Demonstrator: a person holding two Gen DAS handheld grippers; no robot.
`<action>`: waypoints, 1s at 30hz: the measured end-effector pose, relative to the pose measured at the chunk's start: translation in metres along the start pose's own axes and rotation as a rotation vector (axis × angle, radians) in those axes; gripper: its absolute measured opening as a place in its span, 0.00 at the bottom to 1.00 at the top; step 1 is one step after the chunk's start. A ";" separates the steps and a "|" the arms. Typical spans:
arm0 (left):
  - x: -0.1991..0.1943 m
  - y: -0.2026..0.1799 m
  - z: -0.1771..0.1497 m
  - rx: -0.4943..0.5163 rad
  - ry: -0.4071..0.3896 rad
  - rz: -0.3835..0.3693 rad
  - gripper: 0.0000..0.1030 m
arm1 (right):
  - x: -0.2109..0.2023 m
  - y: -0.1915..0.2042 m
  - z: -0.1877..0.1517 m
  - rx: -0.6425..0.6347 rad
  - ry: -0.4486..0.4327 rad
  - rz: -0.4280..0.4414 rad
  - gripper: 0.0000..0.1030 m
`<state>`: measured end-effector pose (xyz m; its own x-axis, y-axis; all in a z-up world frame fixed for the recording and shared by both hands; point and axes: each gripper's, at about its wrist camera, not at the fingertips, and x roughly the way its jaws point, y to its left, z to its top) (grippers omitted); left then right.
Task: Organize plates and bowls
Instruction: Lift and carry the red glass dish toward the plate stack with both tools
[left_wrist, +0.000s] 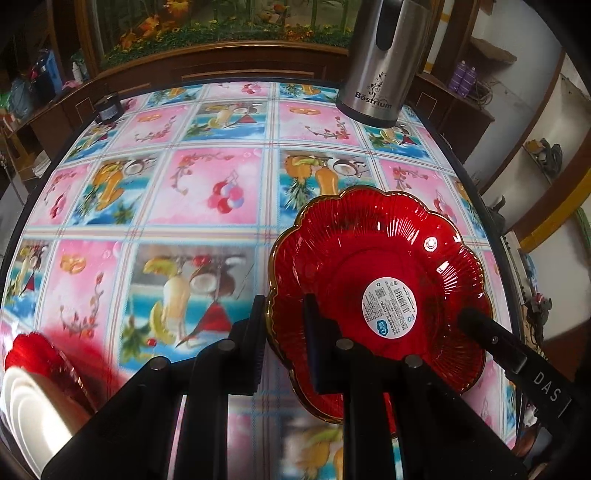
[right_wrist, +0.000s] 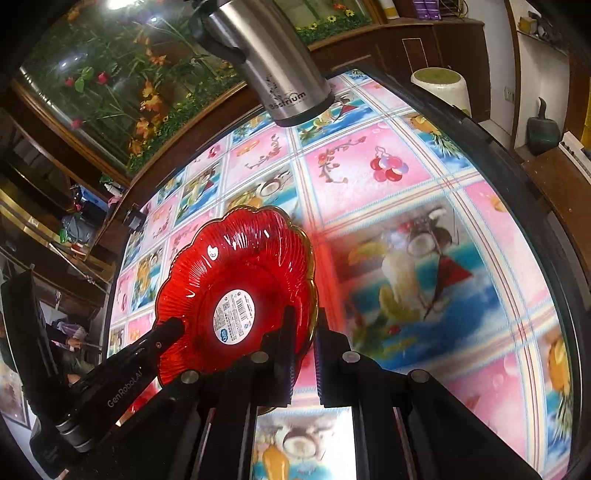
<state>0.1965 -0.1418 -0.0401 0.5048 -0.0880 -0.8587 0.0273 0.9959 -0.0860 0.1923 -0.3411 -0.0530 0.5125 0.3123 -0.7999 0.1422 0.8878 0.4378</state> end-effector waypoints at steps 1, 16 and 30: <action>-0.003 0.003 -0.004 -0.006 -0.003 -0.002 0.16 | -0.002 0.003 -0.003 -0.008 -0.003 -0.002 0.08; -0.033 0.049 -0.049 -0.065 -0.062 -0.010 0.16 | -0.018 0.044 -0.054 -0.082 -0.024 -0.009 0.08; -0.054 0.076 -0.062 -0.086 -0.123 -0.016 0.16 | -0.031 0.078 -0.075 -0.150 -0.055 -0.025 0.08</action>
<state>0.1179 -0.0629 -0.0314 0.6073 -0.0952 -0.7887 -0.0352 0.9886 -0.1464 0.1240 -0.2563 -0.0253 0.5567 0.2744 -0.7841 0.0293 0.9368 0.3487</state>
